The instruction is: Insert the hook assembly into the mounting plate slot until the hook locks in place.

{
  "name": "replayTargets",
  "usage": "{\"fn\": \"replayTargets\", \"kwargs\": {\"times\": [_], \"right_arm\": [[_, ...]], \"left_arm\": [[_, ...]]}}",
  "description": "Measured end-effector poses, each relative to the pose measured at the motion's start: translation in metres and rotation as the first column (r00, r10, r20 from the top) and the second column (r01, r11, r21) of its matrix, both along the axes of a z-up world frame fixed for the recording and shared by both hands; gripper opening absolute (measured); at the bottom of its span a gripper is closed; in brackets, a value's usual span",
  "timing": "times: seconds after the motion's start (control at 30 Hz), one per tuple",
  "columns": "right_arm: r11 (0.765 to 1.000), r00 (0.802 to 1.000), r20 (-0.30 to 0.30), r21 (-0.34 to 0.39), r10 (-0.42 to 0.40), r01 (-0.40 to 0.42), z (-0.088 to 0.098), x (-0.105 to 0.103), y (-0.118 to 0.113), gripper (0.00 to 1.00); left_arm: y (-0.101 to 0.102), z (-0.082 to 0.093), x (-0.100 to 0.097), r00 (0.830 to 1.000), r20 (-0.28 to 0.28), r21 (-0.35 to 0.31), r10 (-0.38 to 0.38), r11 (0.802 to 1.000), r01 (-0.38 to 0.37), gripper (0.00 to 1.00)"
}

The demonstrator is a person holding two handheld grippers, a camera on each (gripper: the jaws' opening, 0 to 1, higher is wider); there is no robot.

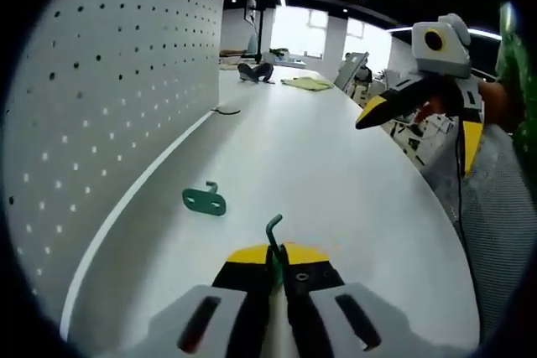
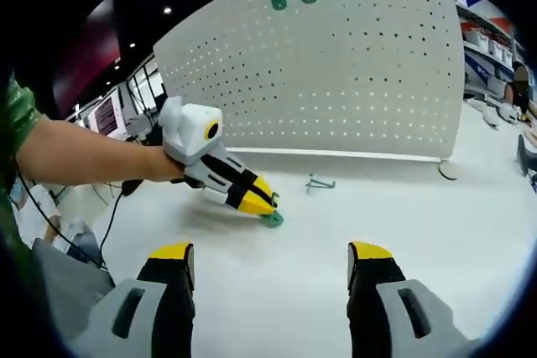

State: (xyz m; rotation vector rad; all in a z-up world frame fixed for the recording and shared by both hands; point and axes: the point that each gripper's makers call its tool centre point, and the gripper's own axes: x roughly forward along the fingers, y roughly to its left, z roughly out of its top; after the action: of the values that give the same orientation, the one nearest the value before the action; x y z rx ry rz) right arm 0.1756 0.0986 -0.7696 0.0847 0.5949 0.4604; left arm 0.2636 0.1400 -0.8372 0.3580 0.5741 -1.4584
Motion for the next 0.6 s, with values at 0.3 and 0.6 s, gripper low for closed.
{"fn": "replayTargets", "kwargs": {"times": [0.3,0.6], "right_arm": [[1.0,1.0,0.001,0.0,0.003,-0.003,0.0,0.002,0.001,0.76],[1.0,1.0,0.006,-0.001,0.014,-0.014,0.002,0.003,0.004,0.76]], "left_arm": [[0.003,0.0,0.0,1.0,-0.004,0.006,0.021,1.0,-0.021,0.05],[0.01,0.001,0.001,0.995,-0.012,0.006,0.096,0.995,-0.096,0.04]]}}
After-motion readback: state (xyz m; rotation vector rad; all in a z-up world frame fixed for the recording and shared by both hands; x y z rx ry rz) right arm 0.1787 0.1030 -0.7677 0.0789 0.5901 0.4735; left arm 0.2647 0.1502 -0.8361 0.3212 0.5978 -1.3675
